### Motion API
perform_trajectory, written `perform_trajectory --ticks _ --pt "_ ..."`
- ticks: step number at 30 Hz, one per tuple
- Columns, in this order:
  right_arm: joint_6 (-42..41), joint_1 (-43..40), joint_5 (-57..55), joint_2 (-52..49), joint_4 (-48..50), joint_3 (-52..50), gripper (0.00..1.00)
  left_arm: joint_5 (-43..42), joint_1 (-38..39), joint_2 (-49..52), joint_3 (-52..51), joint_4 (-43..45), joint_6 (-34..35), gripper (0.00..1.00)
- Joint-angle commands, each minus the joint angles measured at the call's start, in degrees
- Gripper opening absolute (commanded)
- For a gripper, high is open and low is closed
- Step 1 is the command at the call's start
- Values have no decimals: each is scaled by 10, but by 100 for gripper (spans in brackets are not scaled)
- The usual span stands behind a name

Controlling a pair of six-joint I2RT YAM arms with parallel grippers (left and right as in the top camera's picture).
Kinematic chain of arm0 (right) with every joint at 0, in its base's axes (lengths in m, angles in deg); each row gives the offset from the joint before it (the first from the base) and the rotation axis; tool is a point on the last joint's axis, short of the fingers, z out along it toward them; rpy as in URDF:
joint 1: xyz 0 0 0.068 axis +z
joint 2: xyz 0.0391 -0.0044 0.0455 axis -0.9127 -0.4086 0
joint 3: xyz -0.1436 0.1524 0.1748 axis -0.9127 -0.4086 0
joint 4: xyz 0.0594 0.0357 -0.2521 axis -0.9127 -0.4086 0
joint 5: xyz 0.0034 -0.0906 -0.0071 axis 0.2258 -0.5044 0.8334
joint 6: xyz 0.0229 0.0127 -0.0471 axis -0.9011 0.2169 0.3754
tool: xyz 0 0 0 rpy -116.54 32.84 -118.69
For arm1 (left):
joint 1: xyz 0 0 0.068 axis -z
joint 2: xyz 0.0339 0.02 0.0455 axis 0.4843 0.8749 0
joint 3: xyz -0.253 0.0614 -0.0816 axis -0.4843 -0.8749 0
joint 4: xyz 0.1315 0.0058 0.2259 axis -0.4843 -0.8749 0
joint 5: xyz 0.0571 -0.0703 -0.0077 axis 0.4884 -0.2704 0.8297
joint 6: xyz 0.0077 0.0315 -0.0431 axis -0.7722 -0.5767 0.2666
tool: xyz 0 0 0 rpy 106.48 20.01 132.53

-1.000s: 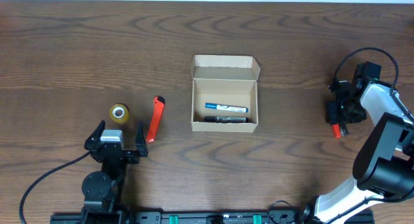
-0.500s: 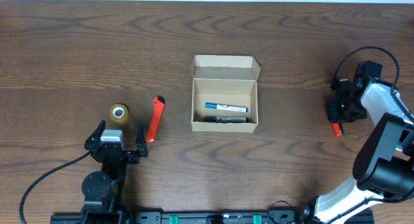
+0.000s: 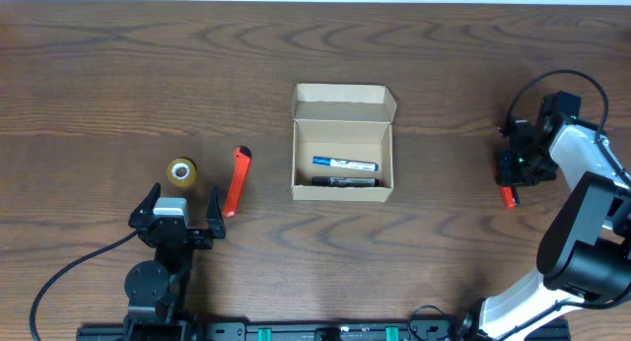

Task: Pack container
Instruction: 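Move right gripper to the red utility knife and grasp it, then carry red utility knife with right gripper into the box, release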

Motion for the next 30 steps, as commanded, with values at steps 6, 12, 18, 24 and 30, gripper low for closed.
perform_trajectory --ticks 6,12,18,24,30 --pt "13 94 31 94 -68 111 1 -18 0 -3 -13 -18 4 95" --pt "120 214 95 113 -110 142 1 -19 0 -3 -13 -18 5 95" --pt "215 344 123 113 -126 167 1 -18 0 -3 -13 -18 4 95" --pt "224 438 116 113 -115 220 1 -18 0 -3 -13 -18 16 95" --pt "265 485 117 109 -111 228 1 -19 0 -3 -13 -18 19 95"
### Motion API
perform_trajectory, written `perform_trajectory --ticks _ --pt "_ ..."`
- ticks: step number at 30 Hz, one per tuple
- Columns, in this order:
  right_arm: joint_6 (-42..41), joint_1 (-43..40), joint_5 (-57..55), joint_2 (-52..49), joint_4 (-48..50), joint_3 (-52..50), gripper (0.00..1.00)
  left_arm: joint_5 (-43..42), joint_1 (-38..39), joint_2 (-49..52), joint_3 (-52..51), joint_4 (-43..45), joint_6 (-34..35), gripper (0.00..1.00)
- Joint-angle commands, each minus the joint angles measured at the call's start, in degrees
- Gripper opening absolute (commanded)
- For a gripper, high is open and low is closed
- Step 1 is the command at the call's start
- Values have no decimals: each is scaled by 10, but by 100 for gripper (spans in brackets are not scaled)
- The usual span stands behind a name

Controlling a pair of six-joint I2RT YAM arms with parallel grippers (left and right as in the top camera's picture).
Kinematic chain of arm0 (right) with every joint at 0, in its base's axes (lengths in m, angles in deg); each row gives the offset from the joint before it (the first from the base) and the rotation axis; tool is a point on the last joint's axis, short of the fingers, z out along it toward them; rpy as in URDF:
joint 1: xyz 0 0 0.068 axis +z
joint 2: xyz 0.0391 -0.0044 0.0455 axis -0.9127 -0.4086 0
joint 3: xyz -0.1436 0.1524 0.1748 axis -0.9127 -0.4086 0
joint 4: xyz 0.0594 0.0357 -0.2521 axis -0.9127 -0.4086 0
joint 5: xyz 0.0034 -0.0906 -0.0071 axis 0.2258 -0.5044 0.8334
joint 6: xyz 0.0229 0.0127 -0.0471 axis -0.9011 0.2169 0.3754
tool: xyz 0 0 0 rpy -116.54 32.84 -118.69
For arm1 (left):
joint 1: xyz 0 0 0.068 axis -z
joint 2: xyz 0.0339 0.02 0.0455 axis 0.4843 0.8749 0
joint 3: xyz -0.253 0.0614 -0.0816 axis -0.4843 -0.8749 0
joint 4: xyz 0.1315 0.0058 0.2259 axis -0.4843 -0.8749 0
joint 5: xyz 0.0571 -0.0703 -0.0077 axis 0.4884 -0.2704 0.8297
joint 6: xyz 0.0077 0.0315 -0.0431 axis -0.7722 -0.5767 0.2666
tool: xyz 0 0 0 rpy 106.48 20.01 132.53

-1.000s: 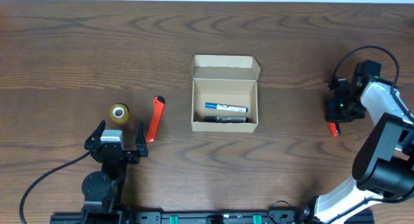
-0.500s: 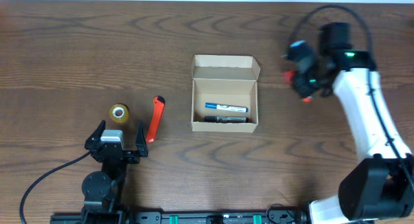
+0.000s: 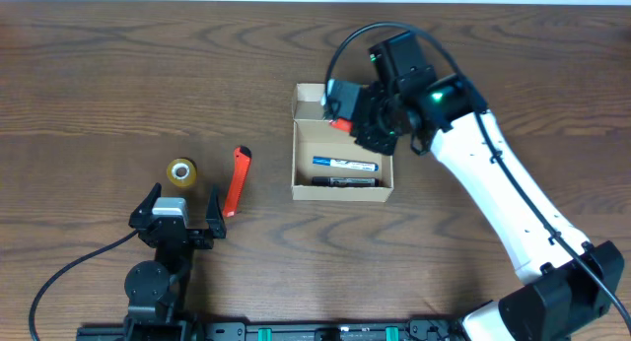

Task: Pack container
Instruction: 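Carry red utility knife with right gripper into the box, release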

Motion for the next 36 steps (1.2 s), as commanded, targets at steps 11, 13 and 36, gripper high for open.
perform_trajectory --ticks 11,13,36 --pt "79 16 -10 -111 -43 7 1 -16 0 -3 -13 -18 7 95" --pt "79 16 -15 -151 -40 7 1 -16 0 -3 -13 -18 7 95" --pt "39 16 -15 -221 -45 23 58 -15 0 -3 -13 -18 7 95"
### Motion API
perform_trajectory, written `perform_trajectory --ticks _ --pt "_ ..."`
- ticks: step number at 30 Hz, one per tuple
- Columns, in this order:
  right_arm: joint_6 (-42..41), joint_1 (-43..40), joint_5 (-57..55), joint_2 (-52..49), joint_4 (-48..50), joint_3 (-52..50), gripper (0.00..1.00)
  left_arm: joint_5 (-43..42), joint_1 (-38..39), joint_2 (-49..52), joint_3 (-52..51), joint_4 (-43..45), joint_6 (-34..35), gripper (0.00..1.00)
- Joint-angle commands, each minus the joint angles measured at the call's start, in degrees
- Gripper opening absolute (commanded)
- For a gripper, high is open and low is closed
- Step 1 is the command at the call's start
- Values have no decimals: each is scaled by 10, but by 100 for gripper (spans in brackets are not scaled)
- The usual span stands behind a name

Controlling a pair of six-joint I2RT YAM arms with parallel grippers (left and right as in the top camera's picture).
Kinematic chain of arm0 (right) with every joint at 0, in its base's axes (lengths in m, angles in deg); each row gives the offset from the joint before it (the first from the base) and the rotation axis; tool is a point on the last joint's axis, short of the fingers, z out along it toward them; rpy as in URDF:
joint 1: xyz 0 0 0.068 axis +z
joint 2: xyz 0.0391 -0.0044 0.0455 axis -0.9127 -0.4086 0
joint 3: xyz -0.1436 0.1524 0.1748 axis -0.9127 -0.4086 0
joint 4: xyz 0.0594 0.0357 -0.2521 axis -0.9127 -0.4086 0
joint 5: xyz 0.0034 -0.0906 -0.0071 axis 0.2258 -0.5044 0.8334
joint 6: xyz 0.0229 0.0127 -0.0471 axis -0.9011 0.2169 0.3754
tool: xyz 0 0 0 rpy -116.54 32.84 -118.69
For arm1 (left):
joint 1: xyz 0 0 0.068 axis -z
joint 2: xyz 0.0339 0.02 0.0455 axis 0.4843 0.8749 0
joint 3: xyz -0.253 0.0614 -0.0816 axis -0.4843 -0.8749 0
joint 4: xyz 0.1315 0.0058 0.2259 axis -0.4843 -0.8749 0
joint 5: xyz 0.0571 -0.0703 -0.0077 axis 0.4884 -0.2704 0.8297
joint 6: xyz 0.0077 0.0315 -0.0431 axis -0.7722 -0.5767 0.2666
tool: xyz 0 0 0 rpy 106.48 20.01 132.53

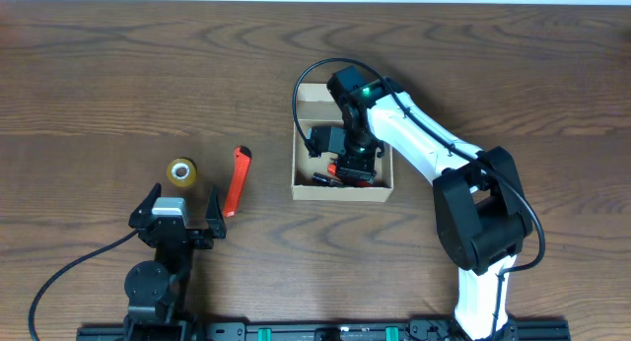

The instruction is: Pack container

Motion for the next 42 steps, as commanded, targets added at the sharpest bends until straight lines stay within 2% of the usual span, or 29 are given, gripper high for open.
perform_trajectory --ticks 1,5,7,9,12,16,17,19,25,29,32,35,38,42 --pt "-17 0 5 26 -18 32 58 -17 0 -3 -13 -18 4 95" --pt "-48 -6 10 81 -66 96 61 -17 0 -3 -13 -18 5 95" --pt "-74 -15 15 112 -84 129 64 -17 0 -3 -13 -15 50 95" --pt "-106 -29 14 143 -90 151 78 -17 0 -3 -9 -19 111 95" --pt "-120 -63 14 192 -91 159 84 -16 0 2 33 -95 186 95" --pt "-176 -132 14 238 -91 159 91 0 0 59 131 -208 188 95" --pt "-193 -155 14 244 -91 159 91 5 0 87 157 -228 188 96" --pt "-228 -205 14 252 -91 159 99 13 0 153 205 -255 188 95" --pt "-359 -378 14 251 -92 158 99 5 0 459 397 -384 186 95" --pt "-398 -478 14 251 -92 157 99 -13 0 649 539 -490 172 95" --pt "-411 -538 14 251 -92 149 99 -17 0 758 617 -546 136 95" --pt "-441 -586 14 251 -75 119 99 -51 0 837 658 -569 123 95" --pt "-441 -603 16 251 -56 72 99 -111 5 881 677 -574 55 95" --pt "-441 -603 17 251 -13 -14 99 -61 36 900 688 -573 41 95"
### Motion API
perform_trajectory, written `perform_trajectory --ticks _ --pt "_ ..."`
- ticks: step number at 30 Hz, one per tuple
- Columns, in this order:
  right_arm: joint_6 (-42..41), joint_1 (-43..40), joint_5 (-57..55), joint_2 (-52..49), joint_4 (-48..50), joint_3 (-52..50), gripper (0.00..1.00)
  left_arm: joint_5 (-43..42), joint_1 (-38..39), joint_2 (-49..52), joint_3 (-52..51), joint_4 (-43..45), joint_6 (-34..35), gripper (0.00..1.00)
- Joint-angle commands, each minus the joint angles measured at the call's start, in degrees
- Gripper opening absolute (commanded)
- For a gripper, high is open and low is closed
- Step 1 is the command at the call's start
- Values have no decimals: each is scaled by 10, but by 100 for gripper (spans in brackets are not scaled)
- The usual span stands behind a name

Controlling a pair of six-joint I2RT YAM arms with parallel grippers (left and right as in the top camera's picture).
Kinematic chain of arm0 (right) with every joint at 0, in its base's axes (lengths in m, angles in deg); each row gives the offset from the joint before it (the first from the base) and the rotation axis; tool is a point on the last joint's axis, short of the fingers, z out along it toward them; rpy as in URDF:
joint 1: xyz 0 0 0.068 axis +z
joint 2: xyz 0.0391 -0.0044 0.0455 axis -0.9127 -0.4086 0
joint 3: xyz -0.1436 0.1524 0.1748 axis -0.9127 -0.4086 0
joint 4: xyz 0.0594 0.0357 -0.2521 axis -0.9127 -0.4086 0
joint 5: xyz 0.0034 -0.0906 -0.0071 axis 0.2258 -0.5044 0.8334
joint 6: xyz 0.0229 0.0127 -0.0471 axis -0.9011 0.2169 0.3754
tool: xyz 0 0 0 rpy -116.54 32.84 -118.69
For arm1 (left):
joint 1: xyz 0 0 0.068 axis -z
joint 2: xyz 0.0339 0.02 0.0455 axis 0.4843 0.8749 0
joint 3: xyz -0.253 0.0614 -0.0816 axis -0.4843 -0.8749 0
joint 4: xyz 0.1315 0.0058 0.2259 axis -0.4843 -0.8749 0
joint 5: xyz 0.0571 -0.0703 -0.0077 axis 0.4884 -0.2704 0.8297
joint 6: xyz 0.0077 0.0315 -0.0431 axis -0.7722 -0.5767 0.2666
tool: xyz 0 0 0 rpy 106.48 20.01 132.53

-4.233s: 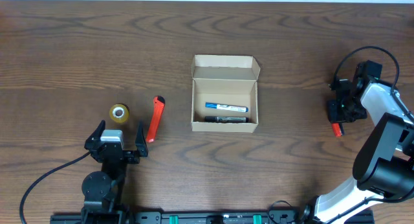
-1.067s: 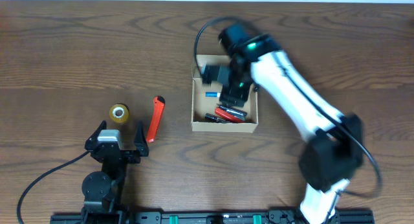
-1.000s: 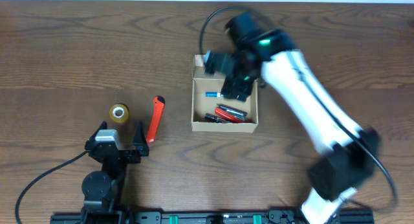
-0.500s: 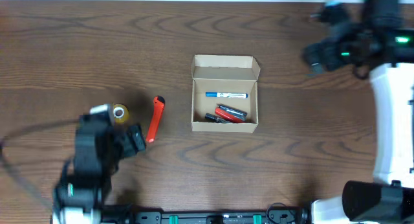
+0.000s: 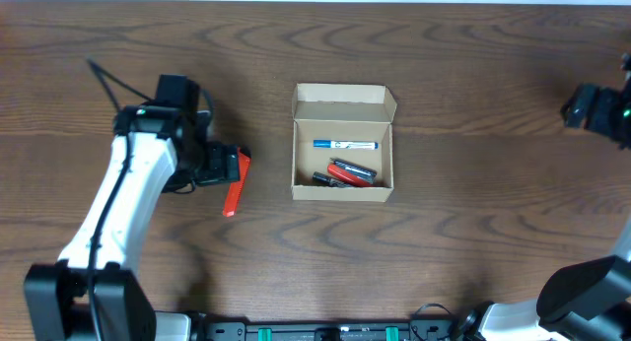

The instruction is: Pack container

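An open cardboard box stands at mid-table. Inside it lie a blue-and-white marker, a red marker and a black marker. Left of the box an orange-red cutter lies on the wood. My left gripper is down at the cutter's far end, its black body covering that end; the jaws cannot be made out. My right gripper is off at the table's right edge, away from the box, and looks like a dark shape with nothing visible in it.
The left arm stretches from the near left corner across the area left of the cutter. The box's back flap stands up at its far side. The right arm leaves the frame at the right edge.
The right gripper has left the box and is at the right edge; the red marker lies in the box. The left arm has moved from its parked spot to the cutter, covering the tape roll's spot.
The right gripper was at the right side on a red marker while the left arm sat parked. Then it held the marker over the box, then was down inside it. Now the marker lies in the box, the right arm is away, and the left gripper is at the cutter.
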Motion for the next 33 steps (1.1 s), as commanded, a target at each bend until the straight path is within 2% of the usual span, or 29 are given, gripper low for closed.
perform_trajectory --ticks 1,3,10,15,25,33 --pt "-17 3 8 0 29 -74 99 30 31 4 20 -4 -44 95" --pt "-17 6 10 0 55 -115 99 62 52 4 20 1 -48 97" --pt "-19 9 31 0 112 -193 99 86 85 4 16 42 -70 95" --pt "-19 17 38 0 117 -197 99 97 85 22 8 65 -82 96" --pt "-16 48 41 0 117 -197 99 85 85 132 8 98 -85 96" --pt "-8 62 41 0 112 -197 99 84 85 153 8 152 -75 100"
